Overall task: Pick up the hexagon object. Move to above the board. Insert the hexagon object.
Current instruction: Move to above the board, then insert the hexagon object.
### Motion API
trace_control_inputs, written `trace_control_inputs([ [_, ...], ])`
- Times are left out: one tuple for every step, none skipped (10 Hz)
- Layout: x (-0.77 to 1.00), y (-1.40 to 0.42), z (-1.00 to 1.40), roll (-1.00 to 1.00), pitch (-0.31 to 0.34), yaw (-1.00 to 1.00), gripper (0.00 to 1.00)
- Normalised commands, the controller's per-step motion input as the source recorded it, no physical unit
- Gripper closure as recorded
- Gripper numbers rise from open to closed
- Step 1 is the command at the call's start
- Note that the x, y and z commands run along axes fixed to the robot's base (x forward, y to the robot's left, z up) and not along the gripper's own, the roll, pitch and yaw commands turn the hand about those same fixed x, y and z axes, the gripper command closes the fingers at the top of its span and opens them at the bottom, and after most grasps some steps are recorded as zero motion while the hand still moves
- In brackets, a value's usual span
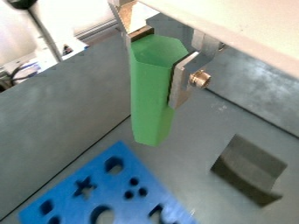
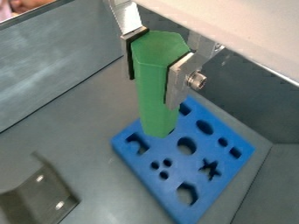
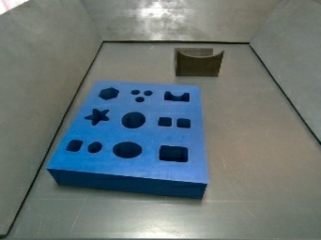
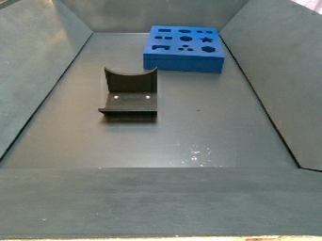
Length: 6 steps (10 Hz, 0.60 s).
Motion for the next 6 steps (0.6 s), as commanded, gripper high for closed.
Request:
trace_control_inputs([
  [0.06, -0.99, -0.01, -0.01, 0.027, 0.01, 1.00],
  [0.07, -0.60, -0.01, 0.01, 0.031, 0.01, 1.00],
  [0.07, -0.35, 0.00, 0.00, 0.035, 0.00, 1.00],
  [0.00, 0.00, 0.00, -0.02, 0.000, 0.00, 1.00],
  [0.00, 0.00, 0.00, -0.04, 0.000, 0.00, 1.00],
  [-0.06, 0.00, 0.00, 0.00, 0.000, 0.00, 1.00],
])
